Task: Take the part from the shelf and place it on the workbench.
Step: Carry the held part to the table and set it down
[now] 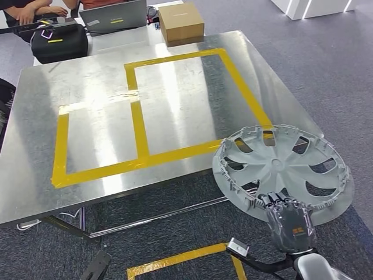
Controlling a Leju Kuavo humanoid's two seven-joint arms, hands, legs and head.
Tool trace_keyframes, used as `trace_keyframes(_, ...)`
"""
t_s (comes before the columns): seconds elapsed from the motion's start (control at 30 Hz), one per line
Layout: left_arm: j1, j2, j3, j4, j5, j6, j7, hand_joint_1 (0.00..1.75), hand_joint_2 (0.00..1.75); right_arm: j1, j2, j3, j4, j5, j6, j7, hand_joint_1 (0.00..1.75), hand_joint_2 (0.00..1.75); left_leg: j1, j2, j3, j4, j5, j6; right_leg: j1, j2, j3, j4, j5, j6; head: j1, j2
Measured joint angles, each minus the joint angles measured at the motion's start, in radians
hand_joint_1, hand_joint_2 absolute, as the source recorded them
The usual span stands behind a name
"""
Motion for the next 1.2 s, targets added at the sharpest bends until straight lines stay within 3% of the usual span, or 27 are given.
trace_keyframes(0.1,0.000,0.003,-0.002,0.000,0.003,0.000,0.002,0.00,0.00,-0.001,0.000,-0.001,0.000,0.000,0.006,0.000,1.75,1.75,-0.005,0.001,-0.001,0.002,-0.003,0.019,-0.006,0.001,0.003,-0.012,0.004,0.012,-0.001,0.000)
trace_keyframes(0.13,0.000,0.004,-0.003,0.000,0.004,0.000,0.002,0.00,0.00,-0.001,0.000,-0.001,-0.001,0.000,0.009,0.000,1.75,1.75,-0.004,0.001,0.005,-0.008,0.001,0.028,-0.005,0.001,0.006,-0.017,0.006,0.017,-0.001,0.000)
trace_keyframes(0.2,-0.001,0.002,-0.005,0.000,0.006,0.000,0.003,0.00,0.00,0.001,-0.002,-0.002,-0.002,0.000,0.013,0.000,1.75,1.75,0.003,0.002,0.024,-0.039,0.013,0.036,-0.001,-0.012,0.001,-0.003,-0.007,0.021,0.002,0.000)
trace_keyframes(0.23,-0.001,0.001,-0.007,0.000,0.006,0.000,0.004,0.00,0.00,0.001,-0.003,-0.003,-0.003,0.000,0.015,0.000,1.75,1.75,0.008,0.002,0.033,-0.051,0.019,0.036,0.001,-0.021,-0.015,0.033,-0.029,0.023,0.005,0.000)
trace_keyframes(0.3,0.000,0.000,-0.008,0.000,0.007,0.000,0.007,0.00,0.00,-0.001,-0.003,-0.002,-0.003,0.000,0.017,0.000,1.75,1.75,0.012,0.002,0.038,-0.055,0.019,0.035,-0.001,-0.036,-0.073,0.157,-0.092,0.030,0.009,0.000)
trace_keyframes(0.33,0.001,0.001,-0.009,0.000,0.008,0.000,0.009,0.00,0.00,-0.001,-0.003,-0.002,-0.003,0.000,0.017,0.000,1.75,1.75,0.014,0.002,0.038,-0.054,0.018,0.033,-0.005,-0.040,-0.101,0.212,-0.113,0.036,0.009,0.000)
trace_keyframes(0.37,0.002,0.001,-0.009,0.000,0.009,0.000,0.011,0.00,0.00,0.000,-0.003,-0.002,-0.003,0.000,0.017,0.000,1.75,1.75,0.017,0.001,0.037,-0.052,0.016,0.030,-0.009,-0.042,-0.114,0.238,-0.116,0.042,0.009,0.000)
trace_keyframes(0.4,0.002,0.001,-0.009,0.000,0.010,0.000,0.012,0.00,0.00,0.000,-0.003,-0.001,-0.003,0.000,0.017,0.000,1.75,1.75,0.021,0.000,0.037,-0.048,0.012,0.023,-0.013,-0.043,-0.108,0.225,-0.099,0.050,0.009,0.000)
trace_keyframes(0.5,0.003,0.003,-0.011,0.000,0.014,0.001,0.014,0.00,0.00,0.000,-0.002,0.004,-0.002,0.000,0.016,-0.001,1.75,1.75,0.035,-0.008,0.030,-0.014,-0.010,-0.009,-0.031,-0.028,-0.015,0.054,-0.022,0.077,0.014,0.000)
trace_keyframes(0.57,0.003,0.007,-0.013,0.000,0.017,0.002,0.015,0.00,0.00,-0.001,-0.001,0.007,-0.002,0.000,0.015,-0.001,1.75,1.75,0.032,-0.012,0.019,0.008,-0.022,-0.025,-0.036,-0.015,0.006,0.018,-0.019,0.065,0.016,0.000)
trace_keyframes(0.63,0.003,0.008,-0.017,0.000,0.018,0.004,0.015,0.00,0.00,0.000,0.000,0.008,-0.002,0.000,0.015,0.000,1.75,1.75,0.030,-0.012,0.013,0.012,-0.022,-0.031,-0.035,-0.018,-0.002,0.033,-0.021,0.035,0.009,0.000)
trace_keyframes(0.7,0.003,0.008,-0.020,0.000,0.018,0.004,0.016,0.00,0.00,0.002,0.000,0.009,-0.002,0.000,0.015,0.000,1.75,1.75,0.029,0.021,0.002,0.036,-0.036,-0.034,-0.031,-0.026,-0.005,0.037,-0.021,0.019,0.001,0.000)
trace_keyframes(0.77,0.000,0.007,-0.024,0.000,0.019,0.004,0.016,0.00,0.00,0.003,0.000,0.009,-0.003,0.000,0.015,0.000,1.75,1.75,0.026,0.066,-0.046,0.134,-0.087,-0.034,-0.024,-0.037,-0.005,0.036,-0.021,0.007,-0.003,0.000)
trace_keyframes(0.83,-0.002,0.006,-0.026,0.000,0.019,0.004,0.016,0.00,0.00,0.003,0.000,0.011,-0.003,0.000,0.015,0.000,1.75,1.75,0.024,0.079,-0.116,0.270,-0.141,-0.029,-0.016,-0.049,-0.005,0.035,-0.023,0.001,-0.004,0.000)
trace_keyframes(0.87,-0.001,0.005,-0.027,0.000,0.019,0.004,0.016,0.00,0.00,0.003,0.000,0.012,-0.003,0.000,0.015,0.000,1.75,1.75,0.021,0.079,-0.138,0.310,-0.148,-0.024,-0.012,-0.055,-0.004,0.035,-0.024,-0.002,-0.004,0.000)
trace_keyframes(0.9,-0.001,0.005,-0.027,0.000,0.020,0.004,0.016,0.00,0.00,0.003,0.000,0.013,-0.003,0.000,0.015,0.000,1.75,1.75,0.018,0.079,-0.142,0.314,-0.137,-0.017,-0.008,-0.059,-0.003,0.035,-0.025,-0.003,-0.004,0.000)
trace_keyframes(0.93,0.000,0.005,-0.027,0.000,0.021,0.004,0.016,0.00,0.00,0.003,0.000,0.014,-0.003,0.000,0.015,0.000,1.75,1.75,0.013,0.079,-0.127,0.280,-0.109,-0.008,-0.004,-0.063,-0.001,0.035,-0.026,-0.005,-0.004,0.000)
trace_keyframes(1.0,0.000,0.005,-0.027,0.000,0.024,0.004,0.016,0.00,0.00,0.003,0.000,0.014,-0.003,0.000,0.015,0.000,1.75,1.75,-0.001,0.087,-0.064,0.152,-0.046,0.016,0.002,-0.069,0.002,0.035,-0.029,-0.005,-0.004,0.000)
trace_keyframes(1.03,-0.001,0.006,-0.027,0.000,0.024,0.004,0.016,0.00,0.00,0.003,0.000,0.014,-0.003,0.000,0.015,0.000,1.75,1.75,-0.007,0.093,-0.036,0.096,-0.030,0.023,0.005,-0.071,0.002,0.035,-0.030,-0.004,-0.004,0.000)
trace_keyframes(1.1,-0.002,0.005,-0.028,0.000,0.025,0.004,0.016,0.00,0.00,0.003,0.000,0.014,-0.003,0.000,0.015,0.000,1.75,1.75,-0.011,0.099,-0.013,0.041,-0.022,0.012,0.009,-0.075,-0.002,0.036,-0.032,-0.007,-0.003,0.000)
trace_keyframes(1.17,0.000,0.003,-0.028,0.000,0.026,0.005,0.016,0.00,0.00,0.004,0.000,0.014,-0.003,0.000,0.015,0.000,1.75,1.75,-0.010,0.094,-0.012,0.033,-0.019,-0.003,0.010,-0.078,0.000,0.031,-0.030,-0.014,-0.002,0.000)
trace_keyframes(1.2,0.001,0.004,-0.028,0.000,0.027,0.005,0.016,0.00,0.00,0.005,0.000,0.014,-0.003,0.000,0.015,0.000,1.75,1.75,-0.011,0.092,-0.012,0.033,-0.020,-0.002,0.010,-0.080,0.002,0.027,-0.028,-0.015,-0.002,0.000)
